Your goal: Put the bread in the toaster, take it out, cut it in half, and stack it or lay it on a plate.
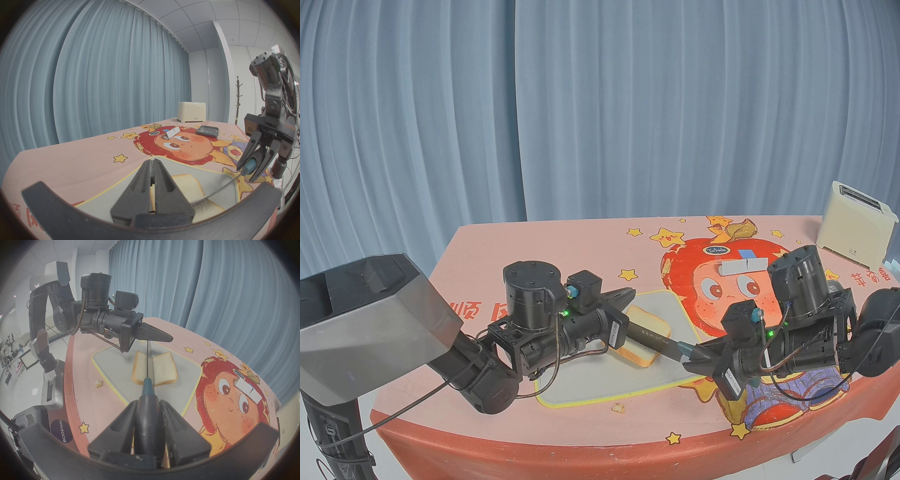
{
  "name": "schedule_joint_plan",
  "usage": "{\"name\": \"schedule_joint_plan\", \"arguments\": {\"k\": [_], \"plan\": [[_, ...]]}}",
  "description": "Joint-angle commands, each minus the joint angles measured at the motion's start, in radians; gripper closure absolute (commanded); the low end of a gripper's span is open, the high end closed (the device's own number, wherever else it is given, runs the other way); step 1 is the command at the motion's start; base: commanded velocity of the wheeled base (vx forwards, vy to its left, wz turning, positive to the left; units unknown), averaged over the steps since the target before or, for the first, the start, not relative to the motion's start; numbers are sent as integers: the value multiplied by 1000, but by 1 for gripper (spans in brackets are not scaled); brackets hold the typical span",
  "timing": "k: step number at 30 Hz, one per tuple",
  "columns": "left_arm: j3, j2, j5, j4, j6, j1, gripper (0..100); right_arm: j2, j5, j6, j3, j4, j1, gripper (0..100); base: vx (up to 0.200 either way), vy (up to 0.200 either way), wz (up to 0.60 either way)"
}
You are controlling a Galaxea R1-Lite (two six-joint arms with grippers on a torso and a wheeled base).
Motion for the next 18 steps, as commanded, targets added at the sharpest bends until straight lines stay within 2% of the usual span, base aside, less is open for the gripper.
{"name": "schedule_joint_plan", "arguments": {"k": [1,10,14,18], "plan": [[-5,-11,-1,-24,0,0,100,-1,0,0,7,5,0,100,0,0,0],[-11,-14,-1,-34,0,4,100,-16,-1,0,-19,5,0,100,0,0,0],[-12,-12,-3,-30,0,35,100,-15,-1,0,-11,5,0,100,0,0,0],[-12,-5,-10,-31,0,37,100,-16,-1,0,-22,5,2,100,0,0,0]]}}
